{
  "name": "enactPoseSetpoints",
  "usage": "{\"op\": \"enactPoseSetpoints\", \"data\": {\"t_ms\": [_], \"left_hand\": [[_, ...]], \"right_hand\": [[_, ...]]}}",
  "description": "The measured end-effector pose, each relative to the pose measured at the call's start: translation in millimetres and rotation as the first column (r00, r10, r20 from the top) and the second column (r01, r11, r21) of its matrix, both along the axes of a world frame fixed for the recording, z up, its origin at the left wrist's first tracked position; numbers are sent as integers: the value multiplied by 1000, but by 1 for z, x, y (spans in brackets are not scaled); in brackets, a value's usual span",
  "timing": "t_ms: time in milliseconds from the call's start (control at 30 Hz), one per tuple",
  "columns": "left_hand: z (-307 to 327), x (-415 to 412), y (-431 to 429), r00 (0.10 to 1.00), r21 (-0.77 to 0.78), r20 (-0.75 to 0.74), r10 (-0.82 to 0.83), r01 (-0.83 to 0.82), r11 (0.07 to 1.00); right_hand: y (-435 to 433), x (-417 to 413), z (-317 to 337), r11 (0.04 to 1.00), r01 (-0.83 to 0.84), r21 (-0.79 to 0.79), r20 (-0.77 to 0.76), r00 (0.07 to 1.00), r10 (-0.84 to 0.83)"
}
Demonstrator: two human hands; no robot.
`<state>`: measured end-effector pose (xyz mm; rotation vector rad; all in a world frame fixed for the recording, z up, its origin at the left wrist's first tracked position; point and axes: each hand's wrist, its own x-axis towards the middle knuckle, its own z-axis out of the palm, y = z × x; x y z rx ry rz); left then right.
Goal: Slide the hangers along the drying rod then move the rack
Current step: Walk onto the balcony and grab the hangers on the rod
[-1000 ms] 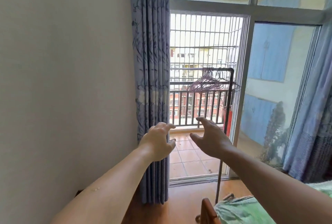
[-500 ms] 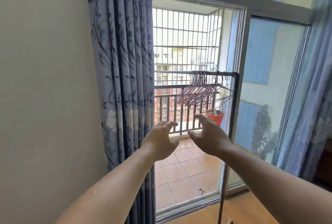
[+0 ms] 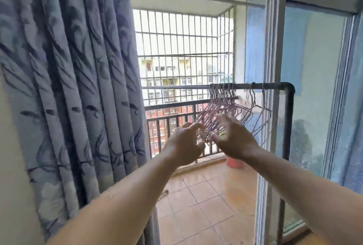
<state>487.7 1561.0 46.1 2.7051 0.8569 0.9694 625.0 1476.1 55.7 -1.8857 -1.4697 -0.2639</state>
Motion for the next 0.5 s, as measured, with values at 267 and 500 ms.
{"op": "enactPoseSetpoints", "data": {"t_ms": [267, 500], "left_hand": [[55, 83, 130, 999, 42, 40, -18, 16, 999], [79, 160, 251, 997, 130, 67, -30, 21, 991]], "right_hand": [[116, 68, 58, 997, 61, 56, 129, 989, -68], [210, 125, 73, 978, 186, 92, 269, 941, -204]]}}
